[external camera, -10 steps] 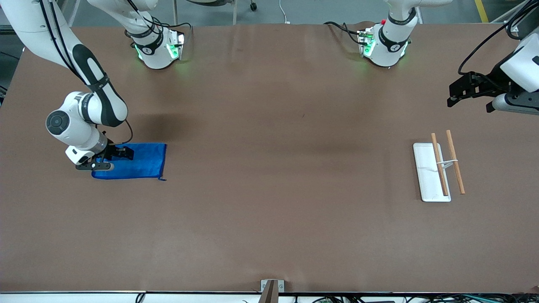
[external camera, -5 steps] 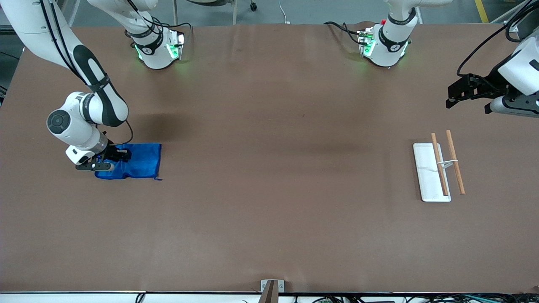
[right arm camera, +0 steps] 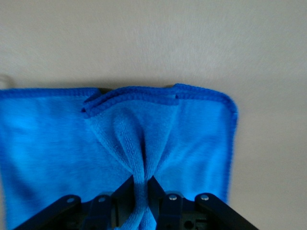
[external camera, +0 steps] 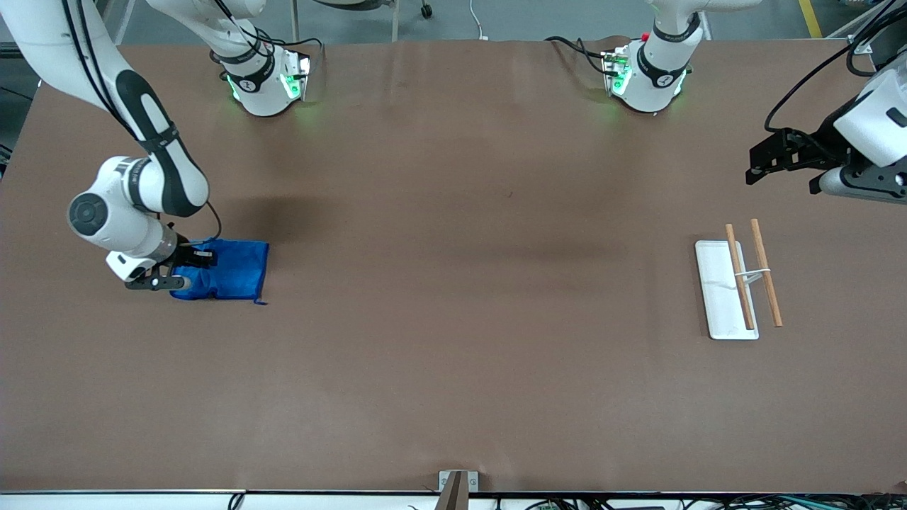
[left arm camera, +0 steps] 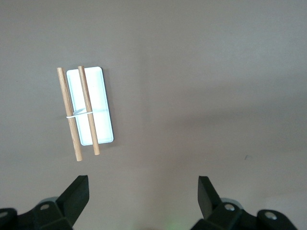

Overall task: Right arm passes towel to left arm to hang
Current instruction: 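Lift the blue towel with the right gripper toward the table middle, then hold the towel out with the right gripper while the left gripper approaches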

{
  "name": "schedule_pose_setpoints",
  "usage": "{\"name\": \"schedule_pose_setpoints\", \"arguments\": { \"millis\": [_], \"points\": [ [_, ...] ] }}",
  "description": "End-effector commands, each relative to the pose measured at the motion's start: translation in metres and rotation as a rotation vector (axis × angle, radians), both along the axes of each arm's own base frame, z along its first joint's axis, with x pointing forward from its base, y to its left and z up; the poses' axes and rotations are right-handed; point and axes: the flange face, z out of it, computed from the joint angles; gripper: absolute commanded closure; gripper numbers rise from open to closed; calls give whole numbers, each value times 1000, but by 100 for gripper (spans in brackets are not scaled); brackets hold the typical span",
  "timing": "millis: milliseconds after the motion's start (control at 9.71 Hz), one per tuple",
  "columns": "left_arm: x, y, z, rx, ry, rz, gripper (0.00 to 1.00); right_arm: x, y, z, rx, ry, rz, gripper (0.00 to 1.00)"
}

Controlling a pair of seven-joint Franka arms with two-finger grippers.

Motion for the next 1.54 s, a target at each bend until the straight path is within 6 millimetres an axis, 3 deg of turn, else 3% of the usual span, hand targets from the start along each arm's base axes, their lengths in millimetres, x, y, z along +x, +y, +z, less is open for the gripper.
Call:
{"name": "schedule_pose_setpoints", "arguments": {
  "millis": [0, 103, 412, 515, 618, 926, 1029, 1441],
  "points": [
    [4, 2, -17, -10, 41, -9, 0, 22, 4, 61, 9, 31, -9, 100],
    [4, 2, -18, -10, 43, -10, 0, 30, 8, 85, 22, 48, -20, 100],
    [4, 2, -17, -10, 41, -10, 0, 60, 87, 157, 80, 120, -33, 100],
    [4, 2, -18, -11, 43, -10, 0, 68, 120, 187, 164, 116, -33, 100],
    [4, 2, -18, -11, 43, -12, 0, 74, 141, 204, 249, 115, -108, 100],
    [1, -2, -18, -96, 62, -5, 0, 66, 273, 234, 514, 93, -148, 100],
    [-4, -10, -22, -158, 94, -7, 0, 62, 302, 242, 601, 107, -213, 100],
    [-23, -19, -85, -540, 290, -58, 0, 40, 404, 271, 936, 110, -314, 100]
  ]
}}
